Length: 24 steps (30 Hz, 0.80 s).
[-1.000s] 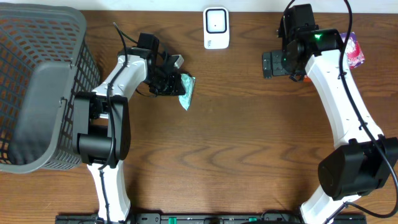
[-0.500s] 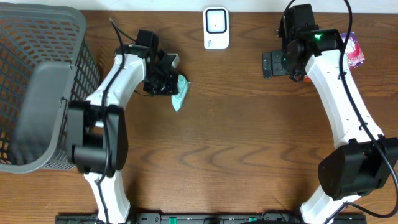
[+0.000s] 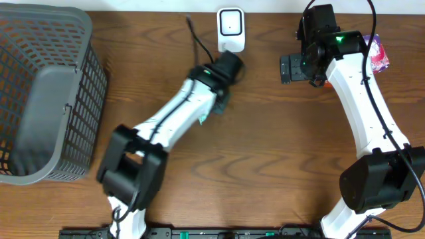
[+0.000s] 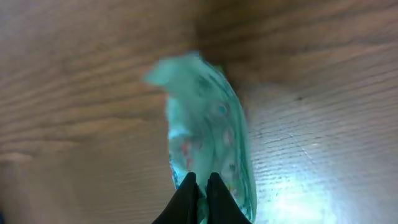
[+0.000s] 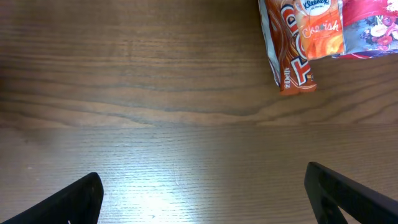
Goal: Scan the item barcode
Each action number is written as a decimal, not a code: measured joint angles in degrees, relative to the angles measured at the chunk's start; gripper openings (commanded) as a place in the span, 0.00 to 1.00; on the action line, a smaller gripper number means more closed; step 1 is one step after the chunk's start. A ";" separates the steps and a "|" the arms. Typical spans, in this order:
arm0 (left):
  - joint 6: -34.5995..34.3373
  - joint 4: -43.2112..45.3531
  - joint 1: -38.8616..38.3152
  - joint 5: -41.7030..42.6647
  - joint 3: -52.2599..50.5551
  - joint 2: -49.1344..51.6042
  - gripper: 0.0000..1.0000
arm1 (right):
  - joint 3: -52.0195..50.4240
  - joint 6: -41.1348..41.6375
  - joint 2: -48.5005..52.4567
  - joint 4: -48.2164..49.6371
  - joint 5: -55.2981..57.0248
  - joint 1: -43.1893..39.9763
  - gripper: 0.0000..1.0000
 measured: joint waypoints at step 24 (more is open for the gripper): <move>-6.78 0.00 2.21 32.33 -0.70 -7.93 0.98 | 0.00 0.00 0.00 0.00 0.00 0.00 0.99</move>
